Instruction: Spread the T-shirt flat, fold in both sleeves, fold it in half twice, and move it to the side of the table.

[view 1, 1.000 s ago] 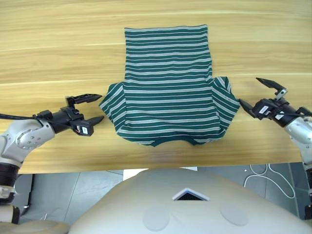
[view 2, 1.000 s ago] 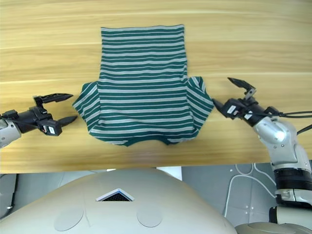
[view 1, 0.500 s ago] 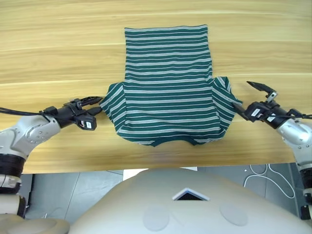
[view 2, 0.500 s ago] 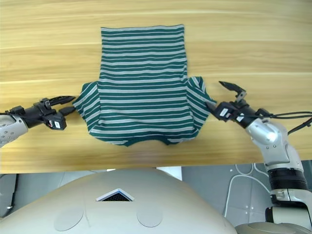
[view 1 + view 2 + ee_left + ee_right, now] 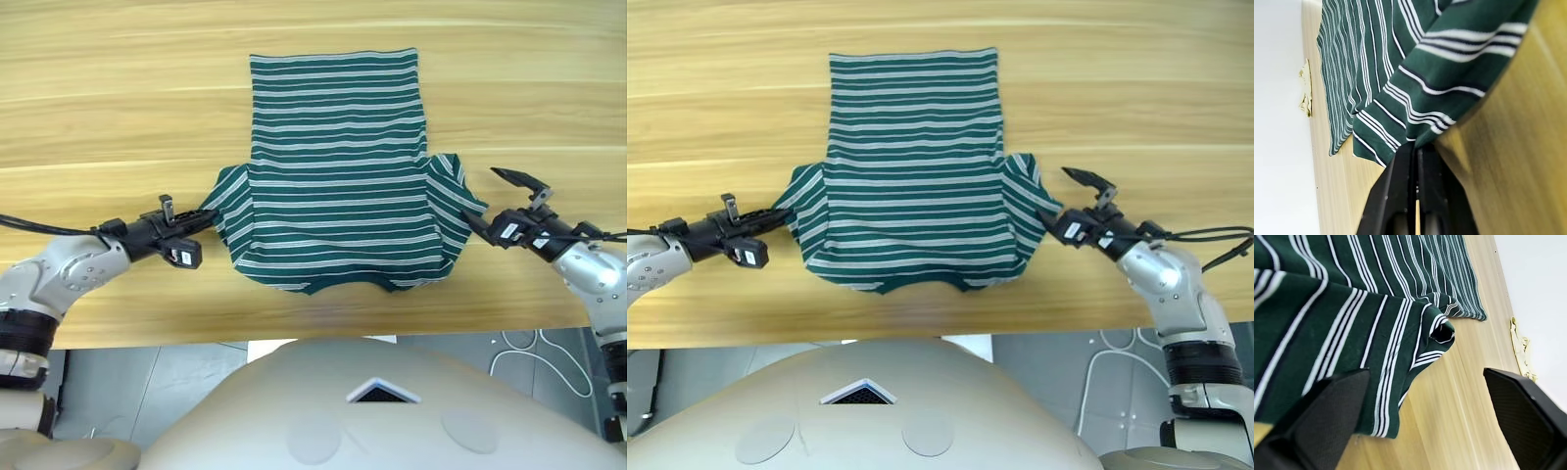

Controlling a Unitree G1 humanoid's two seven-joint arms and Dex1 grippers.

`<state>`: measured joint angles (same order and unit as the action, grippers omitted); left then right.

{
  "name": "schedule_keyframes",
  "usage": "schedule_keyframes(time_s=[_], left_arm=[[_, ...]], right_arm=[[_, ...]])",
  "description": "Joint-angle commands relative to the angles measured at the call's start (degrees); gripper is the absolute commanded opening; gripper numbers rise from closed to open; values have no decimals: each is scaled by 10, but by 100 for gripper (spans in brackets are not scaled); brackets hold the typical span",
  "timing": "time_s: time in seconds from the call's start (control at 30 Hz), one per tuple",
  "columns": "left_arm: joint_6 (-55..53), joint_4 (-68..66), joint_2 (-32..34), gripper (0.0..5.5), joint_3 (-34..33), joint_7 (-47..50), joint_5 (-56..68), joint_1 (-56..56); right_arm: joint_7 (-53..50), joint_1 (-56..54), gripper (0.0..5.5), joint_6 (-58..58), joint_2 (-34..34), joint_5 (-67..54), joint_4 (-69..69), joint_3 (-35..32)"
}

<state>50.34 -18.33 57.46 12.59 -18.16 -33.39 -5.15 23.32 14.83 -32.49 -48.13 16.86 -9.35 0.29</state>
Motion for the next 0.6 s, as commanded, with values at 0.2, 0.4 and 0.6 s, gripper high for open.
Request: schedule_keyframes(time_s=[0.2,0.4,0.6], left_arm=[[9,-13,-16,1,-4,12,23,7],[29,7,-18,1,-28,12,85,6],[34,1,-27,1,-35,9,95,12]], right_arm=[[5,-9,427,3,1,0,-5,2],[5,-13,427,2,4,2,-10,6],[3,-18,427,-1,10,6,-15,14]])
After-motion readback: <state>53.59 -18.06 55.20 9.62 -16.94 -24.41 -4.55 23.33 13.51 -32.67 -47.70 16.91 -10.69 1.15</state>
